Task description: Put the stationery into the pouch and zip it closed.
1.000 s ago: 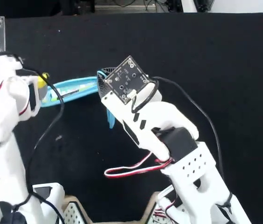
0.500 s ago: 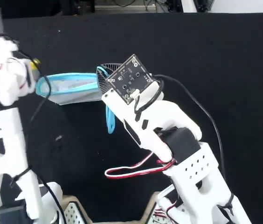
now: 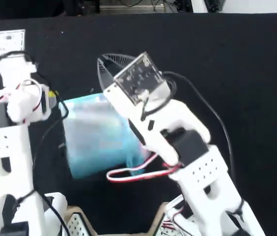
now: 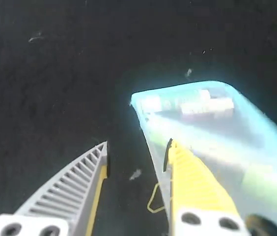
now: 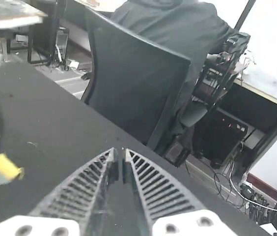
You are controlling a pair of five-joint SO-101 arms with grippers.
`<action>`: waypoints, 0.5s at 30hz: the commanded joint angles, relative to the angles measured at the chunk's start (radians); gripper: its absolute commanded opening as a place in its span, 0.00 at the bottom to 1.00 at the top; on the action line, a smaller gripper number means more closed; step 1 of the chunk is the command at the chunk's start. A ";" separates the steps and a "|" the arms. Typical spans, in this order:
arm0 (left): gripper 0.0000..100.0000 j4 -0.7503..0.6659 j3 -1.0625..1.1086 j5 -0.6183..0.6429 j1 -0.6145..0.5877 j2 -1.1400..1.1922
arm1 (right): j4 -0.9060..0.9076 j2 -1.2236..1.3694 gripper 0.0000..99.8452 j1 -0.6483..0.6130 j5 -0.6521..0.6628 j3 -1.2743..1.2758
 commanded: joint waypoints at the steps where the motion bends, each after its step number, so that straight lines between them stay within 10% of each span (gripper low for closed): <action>1: 0.20 0.055 -0.019 -0.017 0.061 -0.072 | -0.018 0.088 0.01 -0.005 0.011 -0.125; 15: 0.20 -0.051 0.170 -0.100 0.084 -0.069 | 0.838 0.015 0.13 0.164 0.034 -0.005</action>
